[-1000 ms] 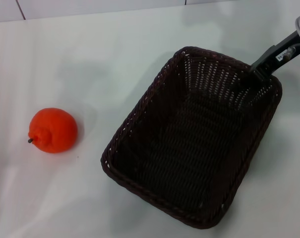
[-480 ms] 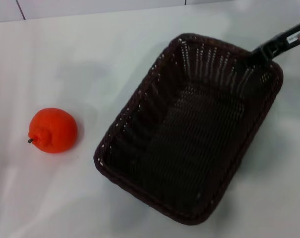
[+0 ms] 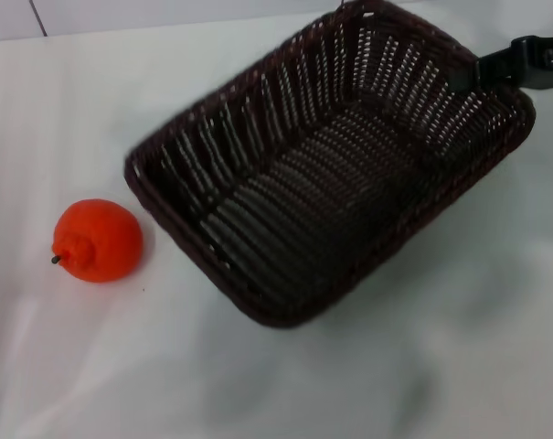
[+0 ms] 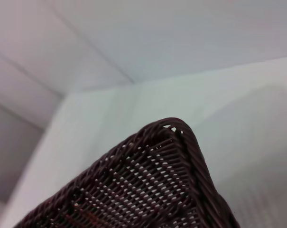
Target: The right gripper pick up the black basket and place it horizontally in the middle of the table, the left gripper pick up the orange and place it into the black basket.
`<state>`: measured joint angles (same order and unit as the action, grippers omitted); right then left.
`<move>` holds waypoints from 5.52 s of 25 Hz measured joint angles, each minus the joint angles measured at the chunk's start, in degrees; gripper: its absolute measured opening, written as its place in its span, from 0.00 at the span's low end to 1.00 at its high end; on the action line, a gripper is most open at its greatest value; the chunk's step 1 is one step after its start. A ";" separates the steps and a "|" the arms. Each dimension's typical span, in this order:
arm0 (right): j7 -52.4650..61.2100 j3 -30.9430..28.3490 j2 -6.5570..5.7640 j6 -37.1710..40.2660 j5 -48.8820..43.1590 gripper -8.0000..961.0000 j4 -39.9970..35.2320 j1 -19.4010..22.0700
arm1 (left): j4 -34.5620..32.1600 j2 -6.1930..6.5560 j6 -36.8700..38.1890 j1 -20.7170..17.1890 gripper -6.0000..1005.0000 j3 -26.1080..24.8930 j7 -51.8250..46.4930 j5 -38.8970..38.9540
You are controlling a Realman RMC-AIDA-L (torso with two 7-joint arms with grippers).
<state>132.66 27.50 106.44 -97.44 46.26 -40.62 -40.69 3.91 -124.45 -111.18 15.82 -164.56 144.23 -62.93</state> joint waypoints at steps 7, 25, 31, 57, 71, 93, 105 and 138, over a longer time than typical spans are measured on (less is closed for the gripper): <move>1.90 -5.93 1.60 2.80 1.54 0.21 3.73 2.40 | -0.05 0.06 0.63 0.58 0.83 0.03 0.00 0.00; 1.21 -7.68 9.25 18.57 1.78 0.21 5.19 4.97 | 0.16 0.29 1.41 1.06 0.82 -0.06 0.00 0.00; 1.20 -6.78 8.70 20.44 1.62 0.31 8.35 4.28 | 0.49 0.31 2.03 1.28 0.82 -0.06 0.00 0.00; -2.73 -6.47 3.56 21.99 8.89 0.87 7.25 2.66 | 12.94 1.24 32.10 -6.06 0.82 32.88 -3.08 -4.33; -3.30 -4.02 3.61 25.72 9.20 0.87 7.25 0.70 | 13.27 1.44 34.19 -5.11 0.80 33.16 -7.24 -11.74; -4.18 -4.35 3.76 25.94 10.36 0.86 7.32 1.09 | 14.48 1.32 32.59 -4.62 0.23 31.36 -8.90 -12.81; -6.98 -4.46 3.94 26.19 14.86 0.86 7.84 2.74 | 16.69 0.83 14.34 -0.31 0.14 21.65 -16.45 -12.72; -62.36 -5.22 12.91 27.36 58.86 0.86 14.79 7.24 | 7.56 0.05 11.49 0.63 0.83 16.95 -10.19 3.35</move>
<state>70.31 22.28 119.35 -70.08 105.12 -25.83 -33.45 11.48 -124.40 -99.70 16.45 -147.61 134.05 -59.58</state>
